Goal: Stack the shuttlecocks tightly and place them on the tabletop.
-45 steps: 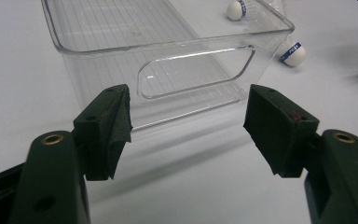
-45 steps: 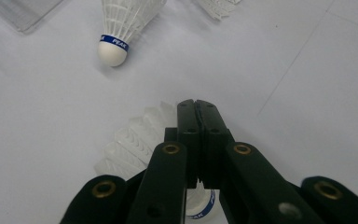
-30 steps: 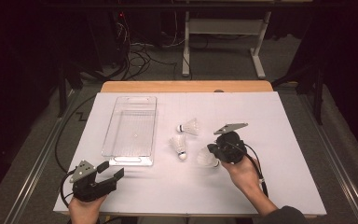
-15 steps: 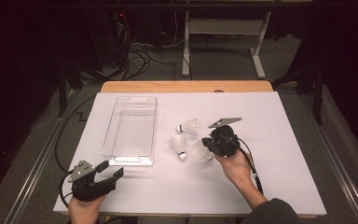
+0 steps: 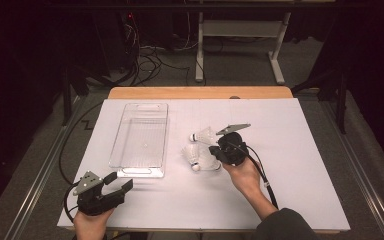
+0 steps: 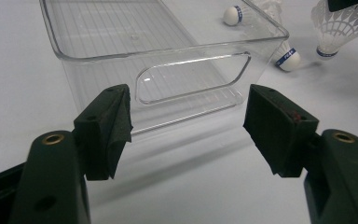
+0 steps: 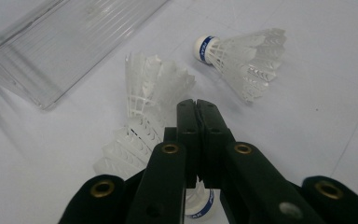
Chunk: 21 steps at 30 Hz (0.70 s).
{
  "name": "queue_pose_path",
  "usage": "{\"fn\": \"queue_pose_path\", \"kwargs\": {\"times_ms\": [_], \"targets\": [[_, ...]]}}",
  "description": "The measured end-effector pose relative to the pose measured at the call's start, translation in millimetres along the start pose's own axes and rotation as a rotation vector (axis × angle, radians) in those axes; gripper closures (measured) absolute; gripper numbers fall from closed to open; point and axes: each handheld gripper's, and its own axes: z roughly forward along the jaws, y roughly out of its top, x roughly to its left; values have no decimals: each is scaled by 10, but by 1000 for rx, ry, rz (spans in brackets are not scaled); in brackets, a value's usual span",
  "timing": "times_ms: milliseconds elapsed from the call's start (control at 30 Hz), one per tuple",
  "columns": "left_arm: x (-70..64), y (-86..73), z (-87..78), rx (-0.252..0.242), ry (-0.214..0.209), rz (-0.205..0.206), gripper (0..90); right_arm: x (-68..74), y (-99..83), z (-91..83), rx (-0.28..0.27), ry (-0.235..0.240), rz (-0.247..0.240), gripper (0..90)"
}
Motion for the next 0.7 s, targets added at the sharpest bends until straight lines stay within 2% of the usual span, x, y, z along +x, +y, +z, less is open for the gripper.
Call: {"fn": "queue_pose_path", "kwargs": {"times_ms": [200, 700], "targets": [[2, 1, -1, -1, 1, -1, 326, -20, -10, 38, 2, -5, 6, 890], [-1, 0, -8, -6, 6, 0, 328, -116, -82, -2, 9, -16, 21, 877]]}}
